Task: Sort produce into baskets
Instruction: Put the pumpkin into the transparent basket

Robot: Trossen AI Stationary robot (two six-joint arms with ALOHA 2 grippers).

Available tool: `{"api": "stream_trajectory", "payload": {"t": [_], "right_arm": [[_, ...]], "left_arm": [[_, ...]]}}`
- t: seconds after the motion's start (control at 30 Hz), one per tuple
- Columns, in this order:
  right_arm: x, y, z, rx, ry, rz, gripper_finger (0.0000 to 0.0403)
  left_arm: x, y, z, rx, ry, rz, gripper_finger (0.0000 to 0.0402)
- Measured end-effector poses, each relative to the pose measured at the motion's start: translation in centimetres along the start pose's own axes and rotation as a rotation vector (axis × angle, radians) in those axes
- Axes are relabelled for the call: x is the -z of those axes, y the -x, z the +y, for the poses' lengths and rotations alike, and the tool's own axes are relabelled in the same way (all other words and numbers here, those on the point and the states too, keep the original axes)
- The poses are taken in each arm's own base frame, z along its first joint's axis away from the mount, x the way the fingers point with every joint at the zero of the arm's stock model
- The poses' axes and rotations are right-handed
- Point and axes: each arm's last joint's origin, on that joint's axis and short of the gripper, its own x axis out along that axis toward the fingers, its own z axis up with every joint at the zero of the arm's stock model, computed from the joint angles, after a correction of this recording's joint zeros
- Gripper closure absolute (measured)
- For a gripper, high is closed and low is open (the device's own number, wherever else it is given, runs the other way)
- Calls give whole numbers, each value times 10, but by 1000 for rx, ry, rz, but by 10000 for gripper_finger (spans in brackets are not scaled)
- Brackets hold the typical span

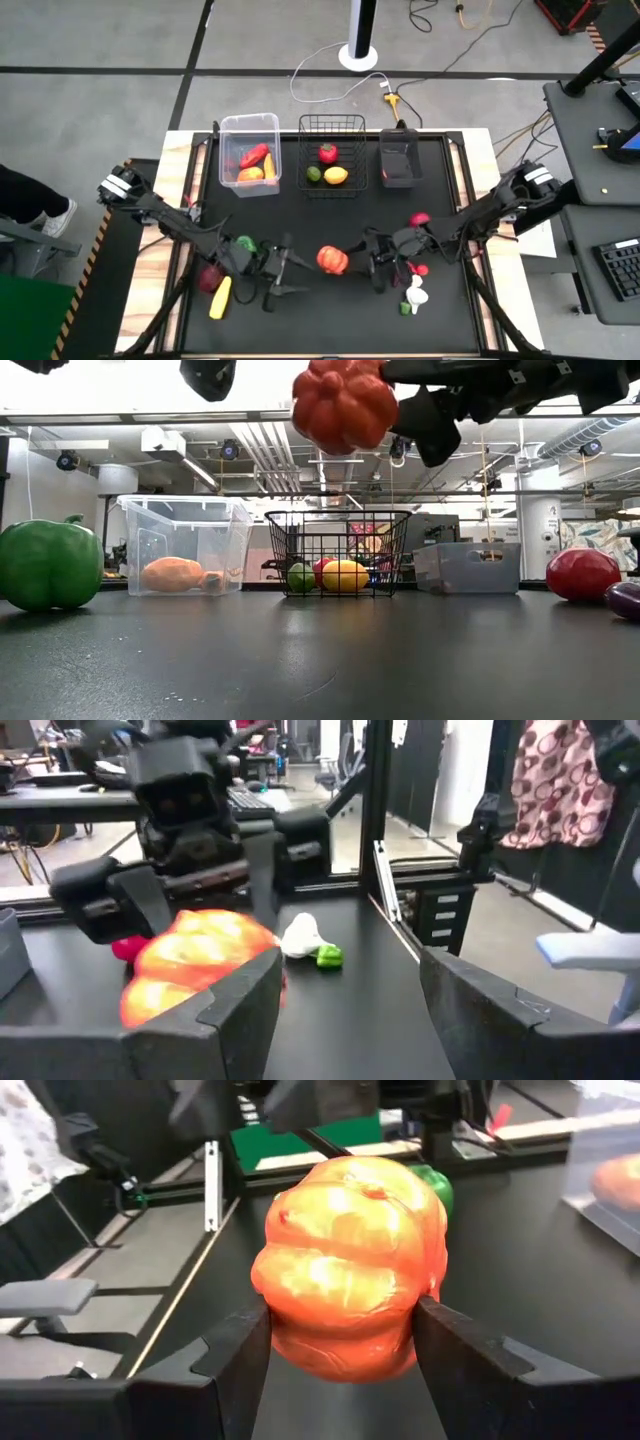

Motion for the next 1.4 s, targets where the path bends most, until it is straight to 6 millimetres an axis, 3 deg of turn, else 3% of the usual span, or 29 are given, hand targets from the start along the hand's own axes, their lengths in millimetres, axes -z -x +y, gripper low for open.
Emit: {"api": "stream_trajectory", "payload": {"t": [0.37, 0.6, 0.87, 1.4], "right_arm": [[7, -13, 11, -70, 26, -78, 182], [1, -19, 22, -111, 116, -97, 182], [-3, -26, 23, -106, 148, -100, 182], [-2, -26, 23, -104, 149, -90, 182]], "left_arm": [[-6, 9, 3, -6, 59, -14, 176], [6, 15, 12, -101, 106, 14, 134], [3, 15, 11, -91, 102, -15, 97], [13, 6, 6, -60, 119, 30, 92]]}}
